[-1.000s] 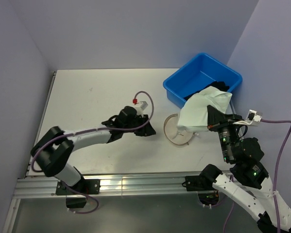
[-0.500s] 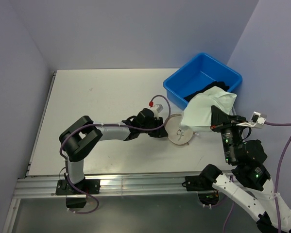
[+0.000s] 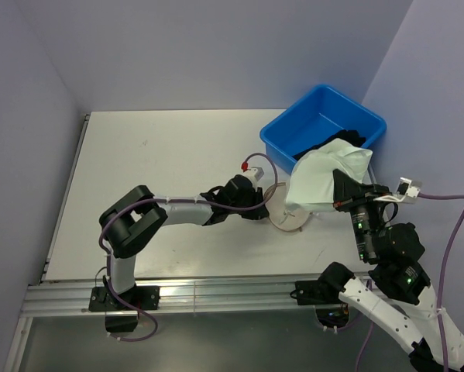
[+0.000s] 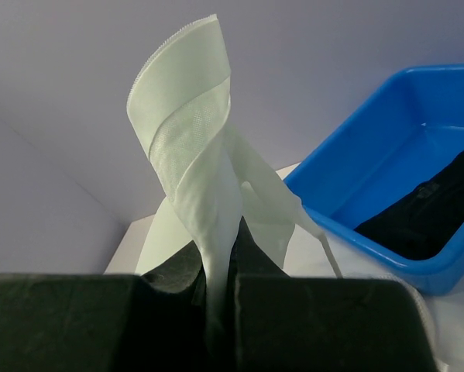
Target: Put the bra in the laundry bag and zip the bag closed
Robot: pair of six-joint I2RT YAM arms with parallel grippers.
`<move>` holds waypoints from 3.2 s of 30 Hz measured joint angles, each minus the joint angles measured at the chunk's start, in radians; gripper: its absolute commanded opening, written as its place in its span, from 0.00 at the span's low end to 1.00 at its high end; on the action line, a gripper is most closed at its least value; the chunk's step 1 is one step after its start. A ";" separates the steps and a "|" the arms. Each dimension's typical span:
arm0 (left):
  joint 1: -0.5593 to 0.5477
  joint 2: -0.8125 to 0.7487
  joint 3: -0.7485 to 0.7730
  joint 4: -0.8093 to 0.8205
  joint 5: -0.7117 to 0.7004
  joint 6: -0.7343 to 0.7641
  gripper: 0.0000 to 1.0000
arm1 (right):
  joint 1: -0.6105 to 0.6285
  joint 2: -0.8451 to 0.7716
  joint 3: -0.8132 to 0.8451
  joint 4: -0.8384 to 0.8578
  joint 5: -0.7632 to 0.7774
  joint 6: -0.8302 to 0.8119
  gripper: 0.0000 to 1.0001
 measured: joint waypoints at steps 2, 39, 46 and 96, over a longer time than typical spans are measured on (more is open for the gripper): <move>-0.009 0.000 0.003 -0.012 -0.029 0.009 0.36 | 0.000 0.000 0.000 0.000 -0.006 0.000 0.00; 0.005 -0.365 -0.243 -0.010 -0.215 0.023 0.26 | 0.000 0.199 -0.023 0.051 -0.210 0.050 0.00; -0.019 -0.199 -0.120 0.006 -0.143 -0.006 0.33 | 0.000 0.068 0.034 0.027 -0.060 0.019 0.00; -0.066 0.006 0.073 -0.091 -0.379 0.094 0.00 | 0.000 0.049 0.026 -0.051 -0.108 -0.006 0.00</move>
